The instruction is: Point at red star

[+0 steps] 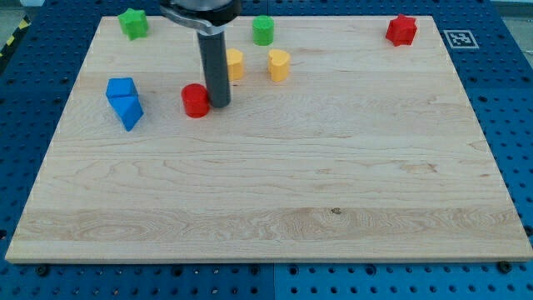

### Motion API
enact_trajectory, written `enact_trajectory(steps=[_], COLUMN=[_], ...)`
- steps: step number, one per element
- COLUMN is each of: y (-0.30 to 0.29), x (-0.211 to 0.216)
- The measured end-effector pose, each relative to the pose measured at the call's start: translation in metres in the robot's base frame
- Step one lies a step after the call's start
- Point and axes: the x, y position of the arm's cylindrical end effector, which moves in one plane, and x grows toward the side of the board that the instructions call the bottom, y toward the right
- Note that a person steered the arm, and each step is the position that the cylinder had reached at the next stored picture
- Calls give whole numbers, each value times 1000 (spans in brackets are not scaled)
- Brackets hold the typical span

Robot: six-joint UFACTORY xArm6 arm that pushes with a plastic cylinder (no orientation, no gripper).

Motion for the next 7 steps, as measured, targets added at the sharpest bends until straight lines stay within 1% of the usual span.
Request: enact_trajectory(steps=[1,3,4,5,7], y=[-31,-60,-45,27,226], x=[1,1,1,-7,-10])
